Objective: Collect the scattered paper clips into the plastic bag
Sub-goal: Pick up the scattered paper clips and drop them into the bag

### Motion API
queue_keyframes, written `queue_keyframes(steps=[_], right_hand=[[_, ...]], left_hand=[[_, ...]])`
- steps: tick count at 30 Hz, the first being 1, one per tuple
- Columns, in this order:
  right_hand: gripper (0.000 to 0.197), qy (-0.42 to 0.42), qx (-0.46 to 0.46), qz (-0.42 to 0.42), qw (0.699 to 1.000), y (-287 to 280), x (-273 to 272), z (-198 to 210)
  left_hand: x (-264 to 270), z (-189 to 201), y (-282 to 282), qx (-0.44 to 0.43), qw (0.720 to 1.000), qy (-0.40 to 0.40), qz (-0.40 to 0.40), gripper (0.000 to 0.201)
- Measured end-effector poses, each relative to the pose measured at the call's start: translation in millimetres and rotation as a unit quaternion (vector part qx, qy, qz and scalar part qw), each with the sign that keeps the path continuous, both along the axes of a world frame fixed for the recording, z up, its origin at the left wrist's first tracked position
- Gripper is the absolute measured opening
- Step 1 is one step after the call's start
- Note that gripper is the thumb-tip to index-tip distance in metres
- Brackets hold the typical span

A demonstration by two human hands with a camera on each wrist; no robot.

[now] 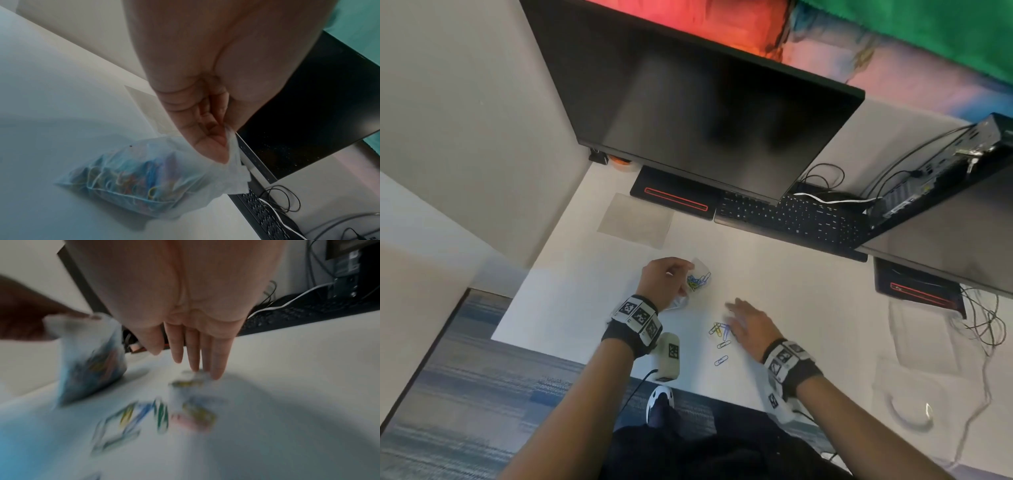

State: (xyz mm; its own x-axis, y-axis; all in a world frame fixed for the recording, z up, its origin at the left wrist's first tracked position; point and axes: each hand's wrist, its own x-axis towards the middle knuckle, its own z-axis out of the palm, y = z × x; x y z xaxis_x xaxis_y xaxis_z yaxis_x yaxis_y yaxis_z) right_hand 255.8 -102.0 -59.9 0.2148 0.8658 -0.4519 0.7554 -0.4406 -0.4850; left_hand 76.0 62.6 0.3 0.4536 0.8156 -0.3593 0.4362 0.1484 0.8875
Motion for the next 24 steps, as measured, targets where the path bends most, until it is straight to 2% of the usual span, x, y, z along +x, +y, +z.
queue_keyframes(steps=[3,6,8,13,15,18,20,24], right_hand=[[0.074,-0.033,-0.015,0.116,0.993,-12,-23,-9],[0.085,-0.109,-0.019,0.246,0.963,-16,-27,-23],[0.08,-0.142,-0.001,0.284,0.948,-18,-21,-31],[0.05,-0.184,0.093,0.336,0.919,-22,-2,-34],[0.052,-0.163,0.121,0.341,0.918,-24,1,-39],[0.053,-0.135,0.163,0.301,0.93,-26,3,-37],[0.044,-0.135,0.184,0.278,0.933,-22,2,-31],[0.023,-0.134,0.148,0.239,0.95,-10,3,-29]], left_hand=[[-2,-1,-1,-0.009,1.0,-0.01,0.001,0.022],[-2,0,-3,-0.009,1.0,-0.006,-0.003,0.021],[-1,0,-3,-0.007,1.0,-0.004,-0.007,0.022],[-4,-1,-4,-0.004,1.0,0.004,-0.009,0.021],[-4,-2,-4,-0.005,1.0,0.008,-0.008,0.021],[-6,-5,-4,-0.001,1.0,0.013,-0.007,0.021],[-7,-5,-4,0.002,1.0,0.016,-0.01,0.022],[-4,-5,-4,0.009,1.0,0.022,-0.013,0.022]])
